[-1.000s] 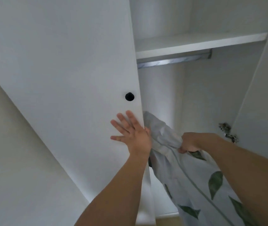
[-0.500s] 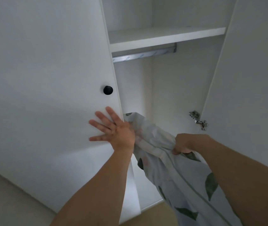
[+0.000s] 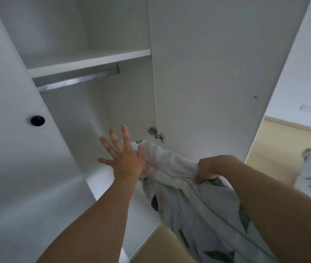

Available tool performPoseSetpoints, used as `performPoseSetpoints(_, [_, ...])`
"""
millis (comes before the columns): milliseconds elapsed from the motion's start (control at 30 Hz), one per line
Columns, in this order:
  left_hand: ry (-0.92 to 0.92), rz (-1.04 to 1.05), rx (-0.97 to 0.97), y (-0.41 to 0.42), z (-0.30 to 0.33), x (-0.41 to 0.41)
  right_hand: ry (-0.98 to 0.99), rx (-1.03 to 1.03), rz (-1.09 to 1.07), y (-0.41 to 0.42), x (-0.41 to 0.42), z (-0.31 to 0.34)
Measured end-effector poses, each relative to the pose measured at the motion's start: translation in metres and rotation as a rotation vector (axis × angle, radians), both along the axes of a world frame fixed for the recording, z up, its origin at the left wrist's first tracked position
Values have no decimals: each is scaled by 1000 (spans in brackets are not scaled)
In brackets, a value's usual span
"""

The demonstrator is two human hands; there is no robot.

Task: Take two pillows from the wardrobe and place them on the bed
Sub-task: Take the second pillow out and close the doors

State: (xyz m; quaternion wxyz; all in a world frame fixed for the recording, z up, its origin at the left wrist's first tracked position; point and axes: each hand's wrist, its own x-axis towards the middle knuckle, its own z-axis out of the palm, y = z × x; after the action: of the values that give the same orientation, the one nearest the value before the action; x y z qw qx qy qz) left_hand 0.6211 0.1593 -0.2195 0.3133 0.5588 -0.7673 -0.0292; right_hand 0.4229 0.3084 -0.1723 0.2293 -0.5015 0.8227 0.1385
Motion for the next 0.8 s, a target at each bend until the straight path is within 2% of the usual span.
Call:
performPoseSetpoints(300, [-219,-532,-339,100,42,-139,110,159,-272,153,-53,53])
performPoseSetpoints(467, [-316,-818,-489,168,66,-202,81,226,-471,233,-72,93])
performPoseSetpoints(667, [-690,-802,-511,202,94,-241,109,272,-665,301,-89,110])
performPoseSetpoints(733, [-799,-732,-441,201,101,-244,139,292,-694,314,-97,109])
performPoseSetpoints(800, [-917,-628,-450,198,107,-241,163,270,-694,320,-102,106])
